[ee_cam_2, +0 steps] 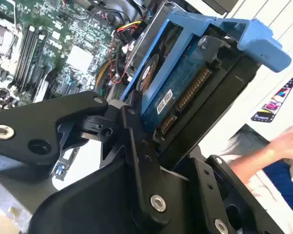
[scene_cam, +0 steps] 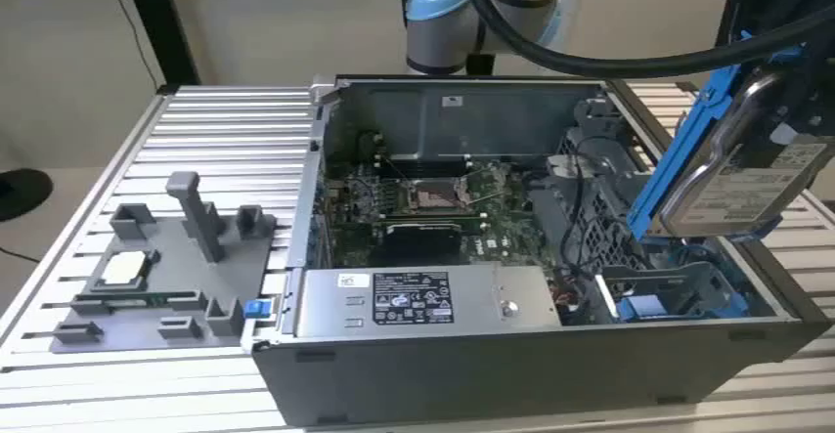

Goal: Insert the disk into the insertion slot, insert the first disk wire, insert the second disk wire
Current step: 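Insert the disk into the insertion slot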

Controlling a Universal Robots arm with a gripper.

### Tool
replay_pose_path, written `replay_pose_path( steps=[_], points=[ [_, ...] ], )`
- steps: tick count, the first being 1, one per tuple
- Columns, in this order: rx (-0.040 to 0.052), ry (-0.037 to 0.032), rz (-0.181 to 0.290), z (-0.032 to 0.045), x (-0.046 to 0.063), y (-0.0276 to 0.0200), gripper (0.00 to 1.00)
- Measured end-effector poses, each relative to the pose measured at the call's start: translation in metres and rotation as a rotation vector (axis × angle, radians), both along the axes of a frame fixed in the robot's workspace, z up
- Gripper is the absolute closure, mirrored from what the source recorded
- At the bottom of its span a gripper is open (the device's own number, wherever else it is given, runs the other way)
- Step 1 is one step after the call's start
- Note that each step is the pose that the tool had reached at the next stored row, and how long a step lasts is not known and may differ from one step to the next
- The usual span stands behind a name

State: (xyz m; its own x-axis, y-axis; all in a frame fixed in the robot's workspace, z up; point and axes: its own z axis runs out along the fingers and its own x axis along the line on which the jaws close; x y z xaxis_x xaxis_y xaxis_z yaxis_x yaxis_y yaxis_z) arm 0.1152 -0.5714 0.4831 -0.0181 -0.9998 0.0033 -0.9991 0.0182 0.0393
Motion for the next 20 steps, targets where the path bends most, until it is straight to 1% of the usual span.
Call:
replay_pose_path(
  steps=[12,15,20],
  points=[
    [0.0000,0.0000,0.000,-0.0004,0.000,0.0000,1.00],
    [-0.0001,0.0000,0.000,-0.0031,0.000,0.0000,1.00],
    [0.0011,0.0000,0.000,-0.0111,0.000,-0.0001,1.00]
  ],
)
